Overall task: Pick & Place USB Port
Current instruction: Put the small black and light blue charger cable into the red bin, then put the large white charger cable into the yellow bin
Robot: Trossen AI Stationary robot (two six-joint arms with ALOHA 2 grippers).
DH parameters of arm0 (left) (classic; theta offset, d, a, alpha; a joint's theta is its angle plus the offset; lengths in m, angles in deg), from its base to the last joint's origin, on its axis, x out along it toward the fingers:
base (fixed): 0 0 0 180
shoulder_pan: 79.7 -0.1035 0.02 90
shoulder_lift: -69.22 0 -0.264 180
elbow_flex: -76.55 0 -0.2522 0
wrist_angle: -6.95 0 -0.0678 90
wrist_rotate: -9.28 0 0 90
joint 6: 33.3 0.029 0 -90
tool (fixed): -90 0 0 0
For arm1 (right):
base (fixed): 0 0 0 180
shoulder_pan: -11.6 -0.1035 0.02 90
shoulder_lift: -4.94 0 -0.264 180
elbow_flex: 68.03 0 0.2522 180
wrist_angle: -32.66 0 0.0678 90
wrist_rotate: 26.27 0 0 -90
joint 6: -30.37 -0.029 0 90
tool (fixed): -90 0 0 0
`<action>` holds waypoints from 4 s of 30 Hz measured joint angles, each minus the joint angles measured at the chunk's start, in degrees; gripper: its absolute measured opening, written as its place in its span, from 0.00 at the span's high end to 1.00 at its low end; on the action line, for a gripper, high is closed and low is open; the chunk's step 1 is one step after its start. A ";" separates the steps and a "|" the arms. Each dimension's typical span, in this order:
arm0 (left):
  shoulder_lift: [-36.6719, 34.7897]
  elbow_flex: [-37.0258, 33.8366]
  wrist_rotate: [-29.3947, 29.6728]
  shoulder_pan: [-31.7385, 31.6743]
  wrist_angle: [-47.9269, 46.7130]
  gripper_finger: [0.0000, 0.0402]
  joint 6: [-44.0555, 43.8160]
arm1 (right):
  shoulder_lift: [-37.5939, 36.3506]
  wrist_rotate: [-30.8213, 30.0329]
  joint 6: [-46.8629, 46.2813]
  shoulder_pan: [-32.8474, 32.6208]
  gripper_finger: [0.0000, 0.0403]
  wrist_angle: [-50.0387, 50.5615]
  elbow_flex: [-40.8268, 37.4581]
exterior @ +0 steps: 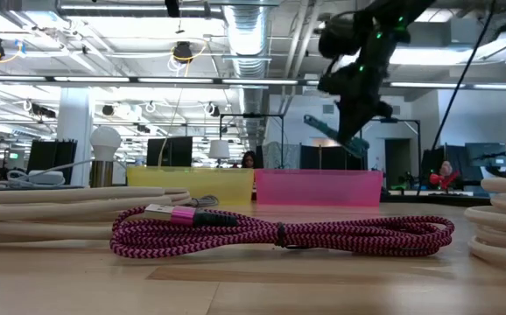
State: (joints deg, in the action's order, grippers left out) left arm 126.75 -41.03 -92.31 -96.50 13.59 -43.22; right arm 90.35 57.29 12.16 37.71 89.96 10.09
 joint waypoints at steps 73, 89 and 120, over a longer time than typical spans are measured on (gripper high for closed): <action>0.00 0.02 -0.02 0.02 -1.97 0.71 -0.96 | -6.01 33.58 6.74 -21.80 0.72 20.36 20.48; 0.00 0.02 -0.24 0.02 -1.99 0.71 -1.11 | 0.91 33.39 -4.36 -34.30 0.72 20.94 20.44; -9.44 0.04 -2.19 0.02 -11.87 0.71 -1.04 | 17.06 39.48 -7.33 -40.08 0.89 20.40 20.44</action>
State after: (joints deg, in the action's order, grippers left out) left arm 117.31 -40.99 -94.50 -96.47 1.72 -44.26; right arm 107.41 96.77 4.83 -2.37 110.36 30.53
